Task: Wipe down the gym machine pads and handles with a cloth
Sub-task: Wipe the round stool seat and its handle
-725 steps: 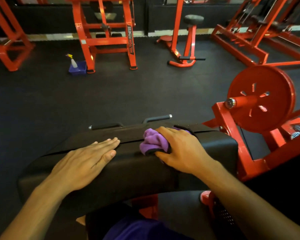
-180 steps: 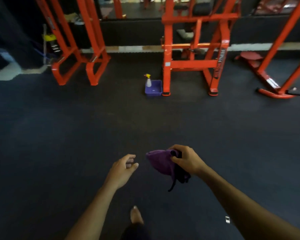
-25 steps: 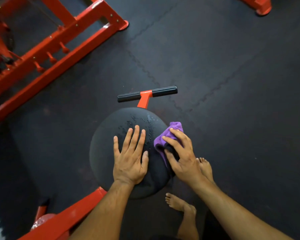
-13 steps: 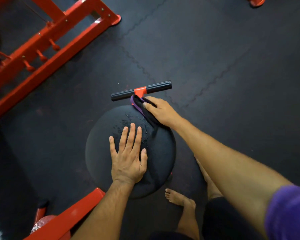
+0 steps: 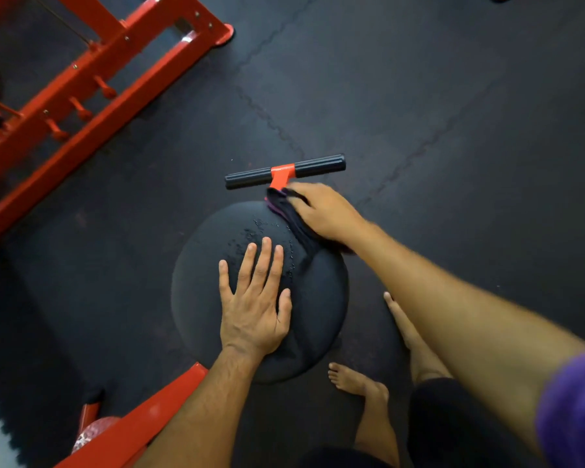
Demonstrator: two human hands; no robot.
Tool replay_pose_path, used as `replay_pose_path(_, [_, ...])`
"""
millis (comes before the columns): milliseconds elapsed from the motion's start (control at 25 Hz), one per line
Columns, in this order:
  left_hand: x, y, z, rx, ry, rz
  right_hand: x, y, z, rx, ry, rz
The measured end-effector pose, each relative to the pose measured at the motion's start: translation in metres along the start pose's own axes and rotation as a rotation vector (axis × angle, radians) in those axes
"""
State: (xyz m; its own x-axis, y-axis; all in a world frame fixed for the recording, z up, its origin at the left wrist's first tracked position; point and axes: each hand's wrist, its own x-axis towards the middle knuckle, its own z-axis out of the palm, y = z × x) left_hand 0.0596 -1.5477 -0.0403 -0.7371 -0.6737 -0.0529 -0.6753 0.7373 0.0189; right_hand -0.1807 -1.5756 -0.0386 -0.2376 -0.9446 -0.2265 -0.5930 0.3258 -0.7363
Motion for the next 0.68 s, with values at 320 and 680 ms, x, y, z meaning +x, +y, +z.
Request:
replay_pose_path(320, [-0.001,0.015,0.003,-0.045,0.022,-0.170,-0.073,0.021,-0.003,0.122,0.133,0.012])
replay_pose_path(680, [0.003,0.032,-0.002,-0.081,0.018,-0.380,-0.131,0.041,-0.036,1.015,0.709,0.379])
